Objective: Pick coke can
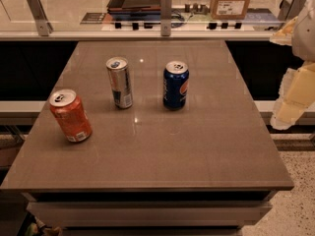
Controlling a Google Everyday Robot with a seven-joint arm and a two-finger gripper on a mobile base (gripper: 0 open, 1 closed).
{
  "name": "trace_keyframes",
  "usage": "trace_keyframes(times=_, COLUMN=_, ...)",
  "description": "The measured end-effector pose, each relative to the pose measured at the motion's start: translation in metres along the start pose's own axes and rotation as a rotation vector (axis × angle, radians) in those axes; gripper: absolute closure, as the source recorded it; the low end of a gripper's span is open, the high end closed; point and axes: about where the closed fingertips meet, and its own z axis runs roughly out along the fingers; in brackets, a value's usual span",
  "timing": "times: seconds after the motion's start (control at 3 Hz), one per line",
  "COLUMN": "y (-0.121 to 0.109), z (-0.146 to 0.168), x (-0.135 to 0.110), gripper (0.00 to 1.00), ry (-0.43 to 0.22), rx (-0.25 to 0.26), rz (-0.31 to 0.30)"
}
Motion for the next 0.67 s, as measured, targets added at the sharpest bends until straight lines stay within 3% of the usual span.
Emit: trace_keyframes(times=0.67, y=0.0048, z=0.0019, x=-0.0050, gripper=0.00, ry=-0.024, rx=-0.001, rz=-0.001)
